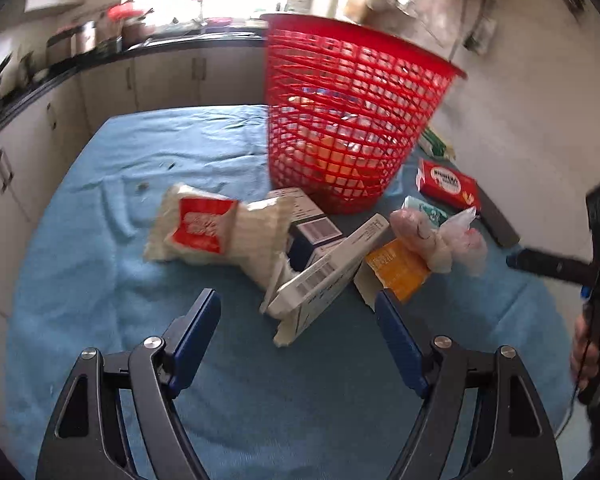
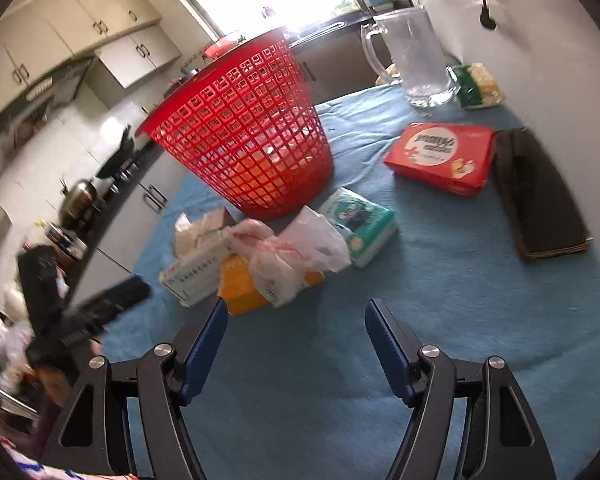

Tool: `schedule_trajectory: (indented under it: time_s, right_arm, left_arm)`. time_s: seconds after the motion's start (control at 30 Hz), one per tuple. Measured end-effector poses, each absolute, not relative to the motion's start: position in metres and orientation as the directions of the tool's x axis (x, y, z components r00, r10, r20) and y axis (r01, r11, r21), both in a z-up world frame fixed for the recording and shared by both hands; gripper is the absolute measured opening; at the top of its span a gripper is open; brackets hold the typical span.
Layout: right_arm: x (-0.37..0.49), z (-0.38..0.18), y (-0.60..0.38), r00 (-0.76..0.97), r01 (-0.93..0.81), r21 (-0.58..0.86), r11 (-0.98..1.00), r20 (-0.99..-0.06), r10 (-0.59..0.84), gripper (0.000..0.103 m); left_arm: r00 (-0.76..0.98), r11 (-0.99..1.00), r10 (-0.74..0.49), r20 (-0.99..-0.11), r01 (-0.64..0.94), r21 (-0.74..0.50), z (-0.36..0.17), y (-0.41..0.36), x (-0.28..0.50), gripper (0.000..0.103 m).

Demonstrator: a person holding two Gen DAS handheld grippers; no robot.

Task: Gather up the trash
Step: 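Grasp the white barcoded box with the left tool while the right tool grasps the plastic bag, then lift and carry the white box and plastic bag over the red basket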

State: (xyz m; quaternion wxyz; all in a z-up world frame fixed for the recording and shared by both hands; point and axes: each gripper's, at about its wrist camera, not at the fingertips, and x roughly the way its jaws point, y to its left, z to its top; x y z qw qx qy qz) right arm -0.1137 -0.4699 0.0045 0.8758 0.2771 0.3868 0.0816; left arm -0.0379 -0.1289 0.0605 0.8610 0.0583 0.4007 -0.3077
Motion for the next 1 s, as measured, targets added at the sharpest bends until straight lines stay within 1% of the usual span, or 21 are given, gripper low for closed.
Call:
schedule_trajectory:
  time_s: [0.1,0.3,0.33,0.37,0.4,0.43,0.47,0.5,0.53,0.57,0.6,0.63,0.67,0.73,1.0]
  right_arm:
    - [-0.102,0.003,-0.470,0.697,0.068,0.571,0.818,-0.614,0.370,0.075]
    - [-0.077,-0.003,-0.462,0.683,0.068,0.579,0.812,-0.621,0.385,0.076]
    - [-0.076,-0.004,-0.461,0.681,0.065,0.577,0.814,-0.622,0.386,0.075]
    - [-0.073,-0.005,-0.457,0.677,0.060,0.572,0.818,-0.625,0.388,0.075]
    - [-0.072,-0.006,-0.454,0.674,0.057,0.568,0.821,-0.629,0.388,0.075]
    - [-0.070,-0.007,-0.450,0.669,0.056,0.556,0.829,-0.638,0.382,0.075]
    - [-0.069,-0.008,-0.448,0.665,0.055,0.549,0.834,-0.643,0.379,0.073]
    - [-0.067,-0.009,-0.444,0.660,0.053,0.541,0.839,-0.650,0.377,0.066]
    - [-0.066,-0.011,-0.444,0.657,0.054,0.537,0.842,-0.654,0.375,0.055]
    - [-0.064,-0.012,-0.442,0.651,0.058,0.535,0.843,-0.661,0.374,0.049]
    - [-0.064,-0.014,-0.441,0.647,0.059,0.538,0.841,-0.662,0.379,0.029]
    - [-0.064,-0.016,-0.440,0.641,0.058,0.544,0.837,-0.663,0.386,0.018]
    - [-0.063,-0.017,-0.439,0.635,0.059,0.545,0.836,-0.667,0.390,0.018]
    - [-0.066,-0.015,-0.436,0.641,0.050,0.523,0.851,-0.670,0.375,0.014]
    - [-0.094,0.014,-0.427,0.694,0.004,0.477,0.879,-0.634,0.341,0.012]
  left_arm:
    - [0.487,0.785,-0.477,-0.732,0.610,-0.105,0.058,-0.142,-0.032,0.078]
    - [0.460,0.753,-0.464,-0.757,0.655,-0.063,0.050,-0.161,-0.024,0.078]
    - [0.451,0.745,-0.460,-0.765,0.665,-0.056,0.048,-0.164,-0.024,0.074]
    - [0.442,0.735,-0.461,-0.769,0.676,-0.051,0.046,-0.166,-0.025,0.061]
    - [0.435,0.727,-0.459,-0.775,0.685,-0.046,0.045,-0.168,-0.027,0.053]
    - [0.433,0.728,-0.439,-0.787,0.685,-0.030,0.042,-0.171,-0.028,0.034]
    - [0.430,0.729,-0.428,-0.795,0.684,-0.023,0.040,-0.172,-0.029,0.026]
    - [0.430,0.730,-0.433,-0.793,0.683,-0.029,0.039,-0.172,-0.031,0.026]
    - [0.433,0.734,-0.432,-0.791,0.679,-0.029,0.039,-0.172,-0.033,0.025]
    - [0.436,0.740,-0.429,-0.791,0.672,-0.031,0.039,-0.171,-0.034,0.024]
    - [0.437,0.744,-0.431,-0.790,0.668,-0.037,0.040,-0.170,-0.035,0.023]
    - [0.433,0.746,-0.439,-0.787,0.665,-0.049,0.041,-0.168,-0.037,0.022]
    - [0.437,0.752,-0.440,-0.785,0.657,-0.056,0.043,-0.166,-0.040,0.022]
    - [0.451,0.760,-0.439,-0.777,0.648,-0.054,0.048,-0.162,-0.046,0.022]
    - [0.517,0.780,-0.450,-0.728,0.625,-0.039,0.080,-0.142,-0.081,0.022]
